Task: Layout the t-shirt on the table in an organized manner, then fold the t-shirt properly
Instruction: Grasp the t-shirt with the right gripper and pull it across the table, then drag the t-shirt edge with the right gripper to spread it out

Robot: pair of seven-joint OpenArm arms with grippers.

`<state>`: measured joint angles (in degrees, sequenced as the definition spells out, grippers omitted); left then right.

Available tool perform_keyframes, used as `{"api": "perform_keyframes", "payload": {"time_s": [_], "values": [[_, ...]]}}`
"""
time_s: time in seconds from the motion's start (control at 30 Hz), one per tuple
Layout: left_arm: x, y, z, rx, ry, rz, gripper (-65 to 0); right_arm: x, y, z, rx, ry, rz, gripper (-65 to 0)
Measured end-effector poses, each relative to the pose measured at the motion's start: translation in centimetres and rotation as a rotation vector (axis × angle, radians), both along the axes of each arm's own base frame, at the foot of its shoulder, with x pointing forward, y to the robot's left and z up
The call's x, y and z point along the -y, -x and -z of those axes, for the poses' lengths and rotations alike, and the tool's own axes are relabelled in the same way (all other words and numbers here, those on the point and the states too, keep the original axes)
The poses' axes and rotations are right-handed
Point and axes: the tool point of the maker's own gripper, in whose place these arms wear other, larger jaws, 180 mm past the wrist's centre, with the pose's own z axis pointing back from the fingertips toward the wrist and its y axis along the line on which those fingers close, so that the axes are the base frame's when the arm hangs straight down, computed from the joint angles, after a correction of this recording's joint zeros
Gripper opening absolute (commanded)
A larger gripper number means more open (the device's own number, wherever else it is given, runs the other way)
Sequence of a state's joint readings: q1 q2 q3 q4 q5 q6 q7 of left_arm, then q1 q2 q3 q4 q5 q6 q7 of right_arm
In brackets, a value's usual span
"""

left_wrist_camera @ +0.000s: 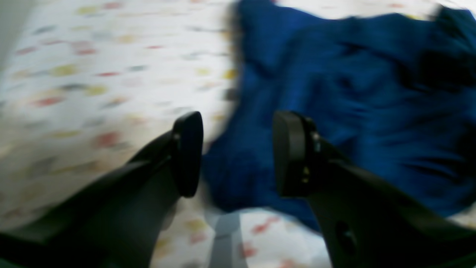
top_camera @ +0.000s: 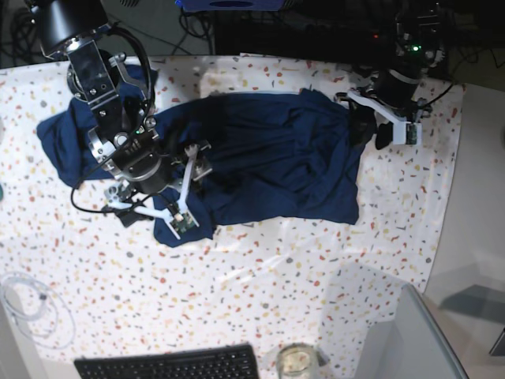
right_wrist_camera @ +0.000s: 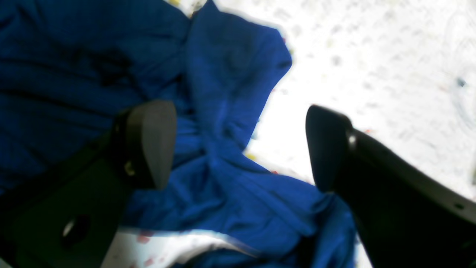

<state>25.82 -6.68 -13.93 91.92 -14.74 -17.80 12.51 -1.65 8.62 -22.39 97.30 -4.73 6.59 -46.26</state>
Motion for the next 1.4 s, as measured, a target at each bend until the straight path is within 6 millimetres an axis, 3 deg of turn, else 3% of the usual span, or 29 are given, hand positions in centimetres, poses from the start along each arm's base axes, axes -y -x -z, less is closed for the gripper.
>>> {"api": "perform_keyframes", "payload": {"time_s": [0.1, 0.2, 0.27, 0.33, 0.47, 0.7, 0.77, 0.9, 0.97, 1.03, 1.1, 1.17, 1.27, 1.33, 1.4], "values": [[1.9, 0.0, 1.4, -0.03, 0.032, 0.039, -50.2, 0.4, 1.5, 3.0, -0.091, 0.032, 0.003, -15.3], [1.3, 1.6, 3.6, -0.102, 0.034, 0.018, -65.0, 1.0, 1.3, 4.8, -0.094, 0.042, -0.004, -15.5], [0.3, 2.8, 5.1, -0.153, 0.024, -0.009, -65.0, 1.2, 1.2, 6.2, -0.102, 0.038, -0.005, -17.1], [-0.8, 3.2, 5.6, -0.168, 0.018, -0.035, -65.0, 1.5, 1.3, 7.3, -0.121, 0.04, -0.001, -28.5], [-3.0, 3.7, 6.1, -0.174, 0.012, -0.096, -65.0, 2.4, 0.7, 7.7, -0.125, 0.058, 0.012, -65.0], [-7.0, 4.5, 6.3, -0.197, -0.051, -0.153, -65.0, 7.4, -2.0, 3.9, -0.016, 0.022, 0.182, -65.0], [-7.3, 4.5, 6.3, -0.201, -0.059, -0.141, -65.0, 8.7, -2.5, 3.4, 0.001, 0.033, 0.198, -65.0], [-7.1, 4.3, 6.0, -0.194, -0.057, -0.141, -65.0, 11.4, -3.3, 4.2, -0.025, 0.068, 0.251, -63.9], [-6.8, 3.9, 5.4, -0.181, -0.059, -0.129, -65.0, 12.5, -2.5, 5.0, -0.08, 0.091, 0.284, -61.8], [-6.7, 3.0, 4.1, -0.137, -0.065, -0.124, -65.0, 12.7, -1.4, 5.8, -0.141, 0.111, 0.301, -57.2], [-6.3, 2.5, 3.1, -0.106, -0.069, -0.109, -65.0, 12.4, -0.4, 5.9, -0.177, 0.117, 0.308, -47.9], [-5.9, 2.7, 2.3, -0.092, -0.073, -0.097, -65.0, 12.0, 0.6, 4.6, -0.174, 0.12, 0.305, -35.9], [-5.7, 3.4, 1.8, -0.094, -0.083, -0.084, -65.0, 10.4, -0.2, 0.8, -0.064, 0.076, 0.284, -21.9], [-5.6, 3.4, 1.4, -0.087, -0.085, -0.078, -65.0, 9.2, -1.4, -0.8, -0.01, 0.039, 0.276, -19.4], [-5.5, 3.3, 1.3, -0.079, -0.081, -0.081, -65.0, 7.9, -2.6, -0.8, -0.013, 0.02, 0.26, -19.2]]}}
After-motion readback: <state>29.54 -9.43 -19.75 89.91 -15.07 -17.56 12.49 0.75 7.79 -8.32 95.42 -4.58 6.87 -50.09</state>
